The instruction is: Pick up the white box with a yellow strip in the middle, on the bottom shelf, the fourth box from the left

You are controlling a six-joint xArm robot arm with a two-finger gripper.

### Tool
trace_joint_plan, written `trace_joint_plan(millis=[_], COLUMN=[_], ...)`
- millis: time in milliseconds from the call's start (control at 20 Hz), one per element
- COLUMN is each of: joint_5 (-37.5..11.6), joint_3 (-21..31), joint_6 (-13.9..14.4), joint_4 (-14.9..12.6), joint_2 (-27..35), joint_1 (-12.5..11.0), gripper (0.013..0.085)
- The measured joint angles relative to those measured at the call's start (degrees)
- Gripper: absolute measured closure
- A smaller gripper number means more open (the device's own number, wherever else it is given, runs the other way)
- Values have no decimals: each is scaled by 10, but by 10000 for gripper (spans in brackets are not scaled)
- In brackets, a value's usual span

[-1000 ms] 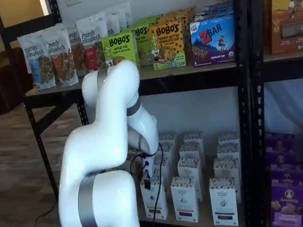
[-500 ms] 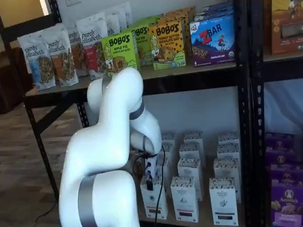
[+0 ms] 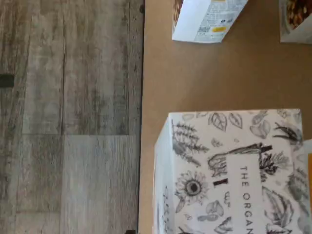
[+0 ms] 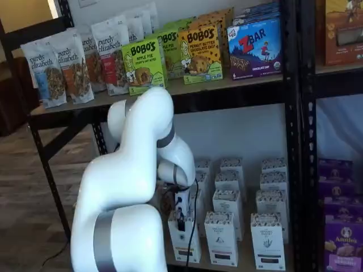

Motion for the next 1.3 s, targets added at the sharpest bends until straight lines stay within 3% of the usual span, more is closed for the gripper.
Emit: trace_joint_plan(millis=[450,1100,1300], joint_5=[7,4,12], joint_3=[-24,-38,-41], joint_6=[31,26,29], joint_4=[-35,-32,-37], joint_2=[22,39,40], joint_1=[0,-3,-4], gripper=[130,130,250])
